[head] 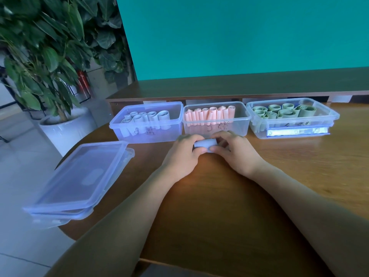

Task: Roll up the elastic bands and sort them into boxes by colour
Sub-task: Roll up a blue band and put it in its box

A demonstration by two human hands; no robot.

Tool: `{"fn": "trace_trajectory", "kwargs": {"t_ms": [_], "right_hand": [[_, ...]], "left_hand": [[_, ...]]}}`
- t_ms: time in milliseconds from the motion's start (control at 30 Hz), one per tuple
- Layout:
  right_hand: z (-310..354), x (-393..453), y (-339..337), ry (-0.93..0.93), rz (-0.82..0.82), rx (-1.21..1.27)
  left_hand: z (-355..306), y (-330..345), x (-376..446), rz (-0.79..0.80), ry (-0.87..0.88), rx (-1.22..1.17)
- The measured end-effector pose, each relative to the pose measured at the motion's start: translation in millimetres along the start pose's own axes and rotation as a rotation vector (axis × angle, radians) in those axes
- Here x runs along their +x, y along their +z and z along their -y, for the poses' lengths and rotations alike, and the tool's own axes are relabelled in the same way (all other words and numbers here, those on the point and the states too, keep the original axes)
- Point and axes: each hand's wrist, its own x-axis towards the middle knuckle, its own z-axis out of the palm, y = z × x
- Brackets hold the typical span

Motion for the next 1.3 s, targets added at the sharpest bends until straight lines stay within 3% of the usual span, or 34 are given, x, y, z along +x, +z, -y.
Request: {"fn": "trace_trajectory", "kwargs": {"t_ms": [233, 600, 900, 1100, 1300], "right_hand": [[12, -12, -7, -0.003, -0.006, 0.273], [73, 7, -28, -0.09, -0.012, 0.362], [114, 106, -34, -0.165, -0.023, 0.109], [99, 172, -20, -0.103, 0.092, -0.203], [82, 201, -2, -0.061, 0.201, -0.267]], "left_hand": [[-7, -7, -12, -0.084, 0.0, -0.105], [-3, -48, -30, -0.221, -0.03, -0.304], [28, -127, 17, -0.311, -0.08, -0.171], [57, -140, 43, -0.268, -0.184, -0.1], [76, -136, 54, -0.259, -0.155, 0.035]]}}
